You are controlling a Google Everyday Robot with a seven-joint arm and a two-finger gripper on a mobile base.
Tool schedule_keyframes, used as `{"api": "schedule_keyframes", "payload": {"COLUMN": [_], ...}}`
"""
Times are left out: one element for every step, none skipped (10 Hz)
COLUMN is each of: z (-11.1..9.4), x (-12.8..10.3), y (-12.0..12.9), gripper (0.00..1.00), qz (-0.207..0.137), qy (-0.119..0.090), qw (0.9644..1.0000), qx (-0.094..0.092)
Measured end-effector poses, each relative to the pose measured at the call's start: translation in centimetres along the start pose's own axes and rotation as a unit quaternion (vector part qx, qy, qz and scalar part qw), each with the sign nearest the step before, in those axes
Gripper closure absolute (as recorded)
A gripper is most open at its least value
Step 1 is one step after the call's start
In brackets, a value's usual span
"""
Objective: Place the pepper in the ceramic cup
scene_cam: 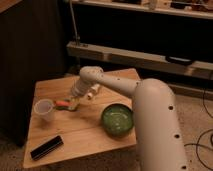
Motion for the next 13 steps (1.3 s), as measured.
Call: {"api": "schedule_keyframes", "payload": {"z": [-0.2, 0.0, 0.3, 0.6, 0.9, 1.2, 1.3, 1.4, 1.6, 1.8, 2.0, 2.4, 2.6], "x": [0.4, 0.6, 0.3, 0.4, 0.3, 0.1, 0.0, -0.1, -0.2, -0.4, -0.6, -0.6, -0.6], "y": [-0.2, -0.3, -0.2, 0.1, 0.4, 0.6, 0.7, 0.7, 0.8, 0.8, 0.8, 0.8, 0.7], "gripper": [0.33, 0.33, 0.33, 0.33, 0.33, 0.33, 0.33, 0.33, 0.33, 0.33, 0.33, 0.33, 0.33], "qz": [-0.005, -0.010, -0.017, -0.022, -0.028, -0.033, -0.039, -0.043, -0.046, -0.049, -0.051, -0.053, -0.054], "qy": [0.001, 0.003, 0.004, 0.006, 0.006, 0.005, 0.003, 0.001, 0.000, -0.001, -0.003, -0.005, -0.007], "qw": [0.9999, 0.9996, 0.9993, 0.9989, 0.9985, 0.9981, 0.9978, 0.9975, 0.9974, 0.9971, 0.9969, 0.9967, 0.9965], "qx": [-0.010, -0.026, -0.033, -0.040, -0.047, -0.051, -0.053, -0.055, -0.056, -0.058, -0.059, -0.062, -0.063]}}
